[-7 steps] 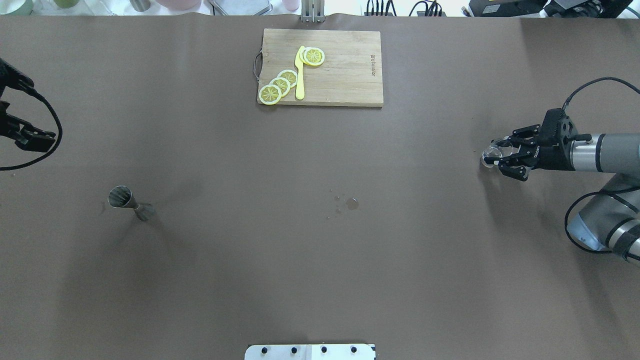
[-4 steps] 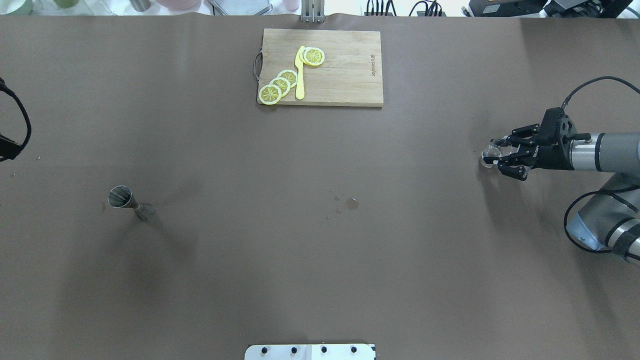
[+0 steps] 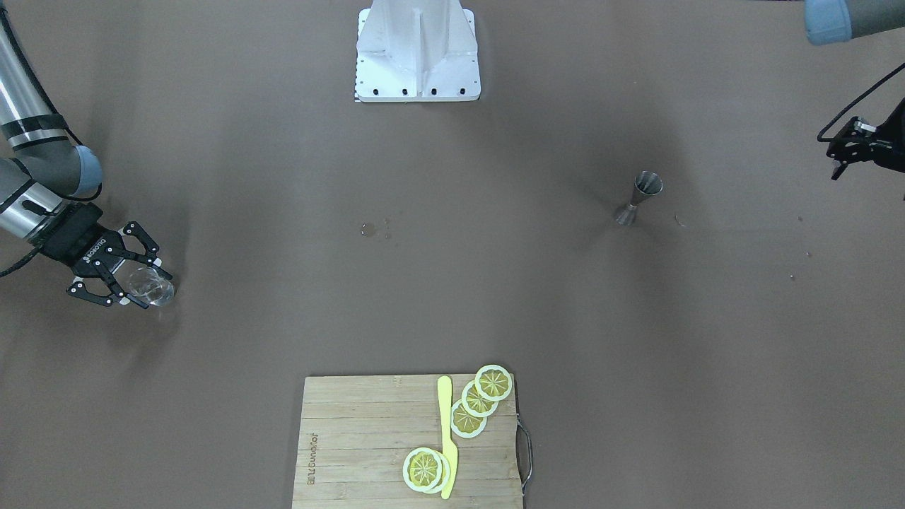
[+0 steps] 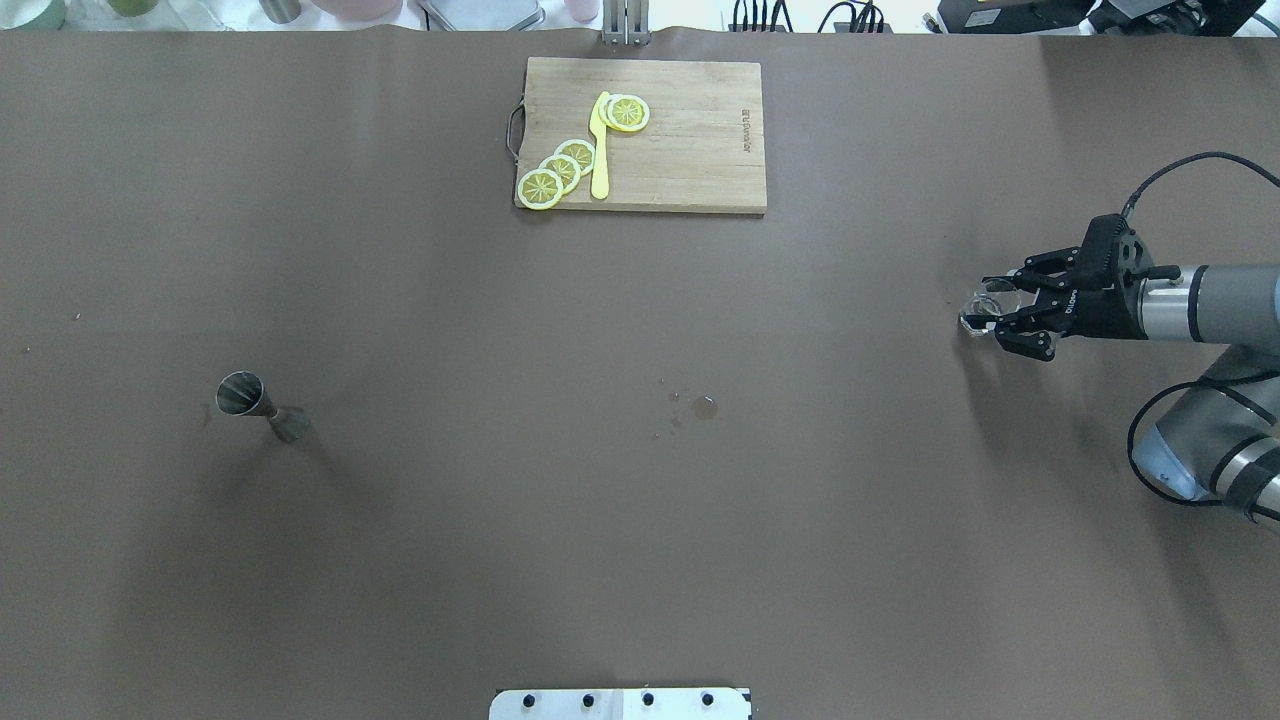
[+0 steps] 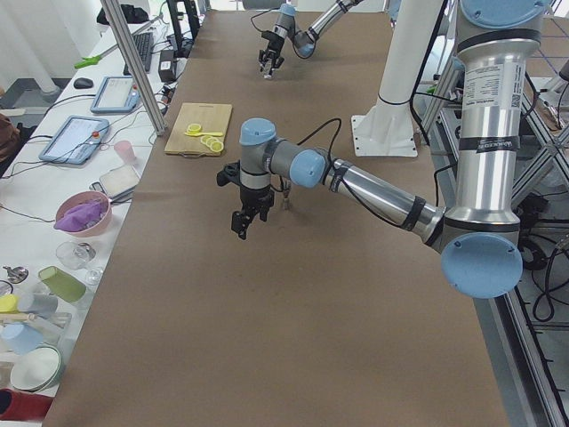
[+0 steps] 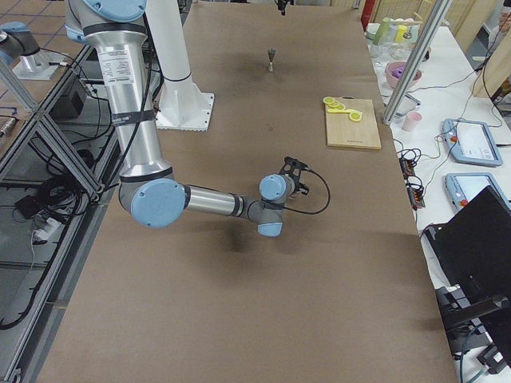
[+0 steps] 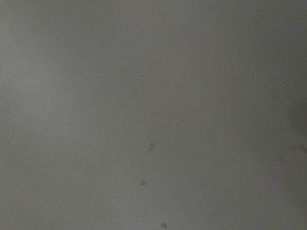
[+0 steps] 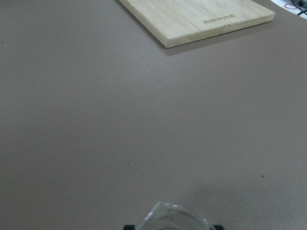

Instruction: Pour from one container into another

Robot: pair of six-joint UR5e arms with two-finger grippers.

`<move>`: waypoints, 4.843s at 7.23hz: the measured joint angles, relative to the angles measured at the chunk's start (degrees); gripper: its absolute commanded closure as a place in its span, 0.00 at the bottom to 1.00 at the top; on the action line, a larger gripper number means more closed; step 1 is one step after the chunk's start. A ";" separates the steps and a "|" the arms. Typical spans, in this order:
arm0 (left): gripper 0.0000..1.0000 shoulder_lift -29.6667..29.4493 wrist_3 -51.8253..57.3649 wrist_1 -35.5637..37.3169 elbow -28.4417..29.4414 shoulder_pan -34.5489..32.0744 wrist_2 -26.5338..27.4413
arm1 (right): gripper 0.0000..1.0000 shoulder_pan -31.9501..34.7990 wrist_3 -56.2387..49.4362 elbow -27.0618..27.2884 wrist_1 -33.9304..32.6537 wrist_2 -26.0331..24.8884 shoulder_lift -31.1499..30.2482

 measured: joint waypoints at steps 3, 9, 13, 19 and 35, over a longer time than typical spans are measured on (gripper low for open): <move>0.01 0.53 2.29 0.34 2.96 -1.52 -2.41 | 0.00 0.02 -0.03 0.17 -0.08 0.11 0.00; 0.01 0.46 13.13 1.57 15.42 -13.17 -12.34 | 0.00 5.60 -0.36 10.00 -8.66 6.17 -1.09; 0.01 0.76 13.06 1.60 17.08 -16.89 -13.97 | 0.00 26.04 -19.03 15.10 -32.06 22.71 -3.10; 0.01 0.68 12.66 1.30 18.41 -16.92 -14.41 | 0.00 45.03 -23.74 9.97 -83.65 22.66 -2.83; 0.01 0.96 9.54 1.13 24.65 -21.50 -18.07 | 0.00 44.16 -5.87 26.00 -94.87 14.04 -9.65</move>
